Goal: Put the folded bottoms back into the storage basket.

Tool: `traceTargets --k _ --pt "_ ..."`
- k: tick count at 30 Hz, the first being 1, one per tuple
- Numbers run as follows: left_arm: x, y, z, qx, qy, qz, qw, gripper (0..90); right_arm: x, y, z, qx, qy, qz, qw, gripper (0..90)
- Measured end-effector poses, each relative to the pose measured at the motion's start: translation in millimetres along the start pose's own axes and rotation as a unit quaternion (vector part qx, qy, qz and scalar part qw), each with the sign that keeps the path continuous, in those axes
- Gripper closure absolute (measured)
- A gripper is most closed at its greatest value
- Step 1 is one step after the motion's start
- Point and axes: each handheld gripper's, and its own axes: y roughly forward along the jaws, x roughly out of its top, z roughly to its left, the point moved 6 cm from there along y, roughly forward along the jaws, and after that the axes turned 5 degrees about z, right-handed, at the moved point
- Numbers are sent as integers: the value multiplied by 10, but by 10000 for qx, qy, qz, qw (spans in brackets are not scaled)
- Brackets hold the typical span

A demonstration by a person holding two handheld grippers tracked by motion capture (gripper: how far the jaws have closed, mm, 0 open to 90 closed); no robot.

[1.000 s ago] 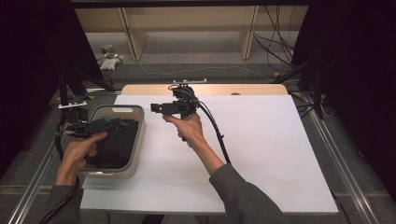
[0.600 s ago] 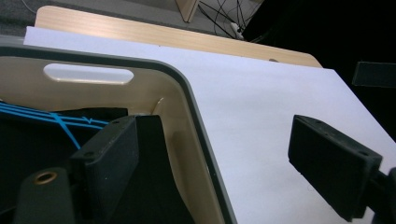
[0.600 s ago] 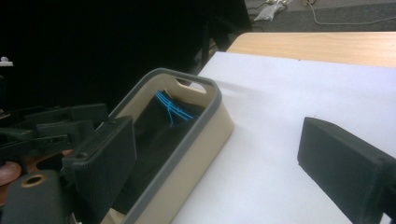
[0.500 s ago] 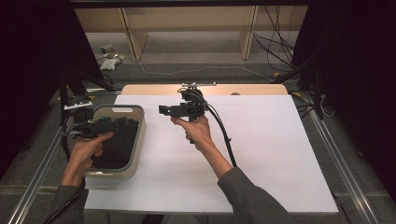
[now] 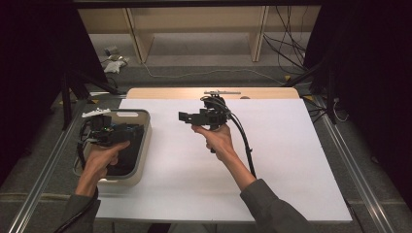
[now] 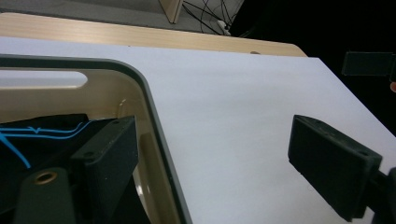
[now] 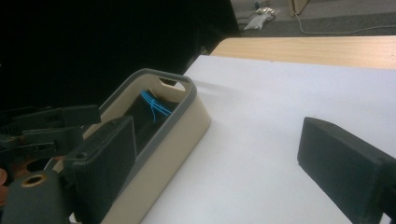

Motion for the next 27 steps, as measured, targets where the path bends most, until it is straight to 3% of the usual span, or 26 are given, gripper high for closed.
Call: traceTargets --k 9,17,27 --pt "-26 40 -144 -112 98 -116 9998 158 -69 -166 -87 -11 -129 -96 9999 122" --pt "-109 150 -312 -213 292 -60 9993 157 -166 -320 -121 46 -241 -198 9995 122" --pt "-189 193 -548 -524 436 -219 9974 156 -314 -514 -227 3 -393 -360 9986 121"
